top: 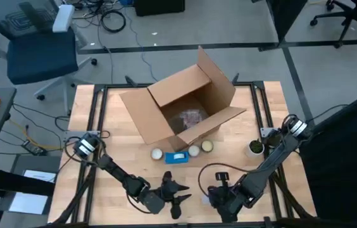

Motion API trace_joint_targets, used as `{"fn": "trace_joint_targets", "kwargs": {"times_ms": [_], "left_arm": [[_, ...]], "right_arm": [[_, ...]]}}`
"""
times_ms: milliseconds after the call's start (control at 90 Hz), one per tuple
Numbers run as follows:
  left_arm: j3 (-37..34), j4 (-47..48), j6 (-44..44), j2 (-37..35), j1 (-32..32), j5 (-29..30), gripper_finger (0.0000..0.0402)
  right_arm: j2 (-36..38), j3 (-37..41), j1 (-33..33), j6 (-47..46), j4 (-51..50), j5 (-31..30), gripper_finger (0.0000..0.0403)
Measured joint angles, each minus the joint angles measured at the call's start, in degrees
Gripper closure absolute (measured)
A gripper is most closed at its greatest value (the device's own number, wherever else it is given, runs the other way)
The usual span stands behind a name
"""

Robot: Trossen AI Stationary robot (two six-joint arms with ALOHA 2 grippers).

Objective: Wrap mug
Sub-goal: Wrap the purple mug with the bubble wrap

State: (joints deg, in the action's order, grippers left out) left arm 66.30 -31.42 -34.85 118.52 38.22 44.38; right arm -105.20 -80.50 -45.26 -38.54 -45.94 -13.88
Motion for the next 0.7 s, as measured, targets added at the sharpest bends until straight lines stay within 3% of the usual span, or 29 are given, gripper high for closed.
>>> {"fn": "trace_joint_targets", "kwargs": {"times_ms": [278, 700], "left_arm": [[0.0, 0.0, 0.1, 0.0, 0.0, 0.0, 0.0273], [0.0, 0.1, 0.1, 0.0, 0.0, 0.0, 0.0273]], "right_arm": [[-4.7, -0.1, 1.6, 2.2, 0.2, 4.9, 0.0402], [4.2, 0.4, 0.1, -2.1, -7.8, 7.1, 0.0402]]}}
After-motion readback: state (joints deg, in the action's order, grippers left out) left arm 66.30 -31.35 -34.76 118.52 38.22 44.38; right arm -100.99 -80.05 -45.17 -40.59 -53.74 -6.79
